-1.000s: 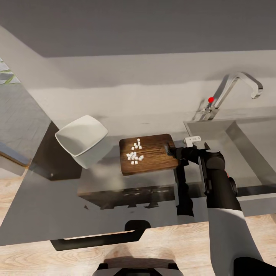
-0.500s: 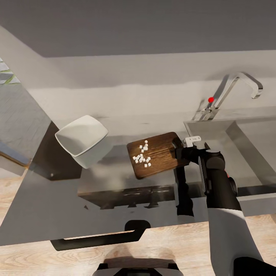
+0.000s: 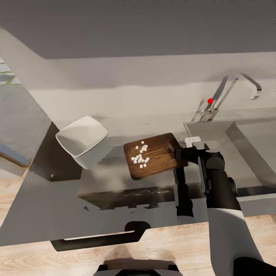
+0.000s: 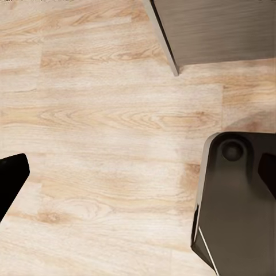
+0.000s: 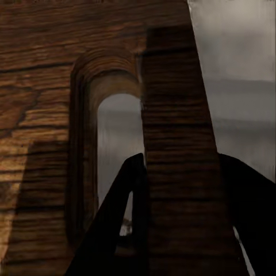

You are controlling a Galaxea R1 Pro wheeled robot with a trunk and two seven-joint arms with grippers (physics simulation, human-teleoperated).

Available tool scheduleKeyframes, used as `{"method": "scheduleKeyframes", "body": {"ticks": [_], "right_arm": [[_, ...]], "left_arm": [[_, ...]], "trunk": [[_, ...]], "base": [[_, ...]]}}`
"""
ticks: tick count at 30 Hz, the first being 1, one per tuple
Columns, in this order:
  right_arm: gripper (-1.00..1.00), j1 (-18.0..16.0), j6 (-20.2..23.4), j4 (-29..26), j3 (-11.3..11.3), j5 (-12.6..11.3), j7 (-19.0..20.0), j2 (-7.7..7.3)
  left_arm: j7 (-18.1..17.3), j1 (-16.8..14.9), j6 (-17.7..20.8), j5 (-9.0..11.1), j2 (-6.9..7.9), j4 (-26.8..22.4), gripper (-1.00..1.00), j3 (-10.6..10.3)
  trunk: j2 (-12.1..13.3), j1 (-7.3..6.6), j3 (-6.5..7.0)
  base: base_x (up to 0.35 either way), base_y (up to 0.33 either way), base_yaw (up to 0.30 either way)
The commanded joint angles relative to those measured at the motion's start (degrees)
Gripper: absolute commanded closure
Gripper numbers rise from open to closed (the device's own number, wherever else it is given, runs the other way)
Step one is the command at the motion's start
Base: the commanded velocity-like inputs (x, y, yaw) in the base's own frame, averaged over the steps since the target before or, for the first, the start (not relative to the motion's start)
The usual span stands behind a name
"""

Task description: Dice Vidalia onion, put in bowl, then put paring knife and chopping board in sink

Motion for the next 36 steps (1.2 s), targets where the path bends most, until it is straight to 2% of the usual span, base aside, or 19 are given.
{"method": "scheduleKeyframes", "body": {"ticks": [1, 36], "right_arm": [[1.00, -0.1, 0.0, -0.1, -0.2, 1.3, 0.5, 0.05], [1.00, -0.1, 0.0, -0.1, -0.2, 1.3, 0.5, 0.06]], "left_arm": [[0.4, 0.0, 0.0, 0.1, 0.07, -0.2, -1.00, -0.3], [0.4, 0.0, 0.0, 0.1, 0.07, -0.2, -1.00, -0.3]], "trunk": [[-0.1, 0.04, 0.00], [-0.1, 0.04, 3.06]], "base": [[0.000, 0.000, 0.000], [0.000, 0.000, 0.000]]}}
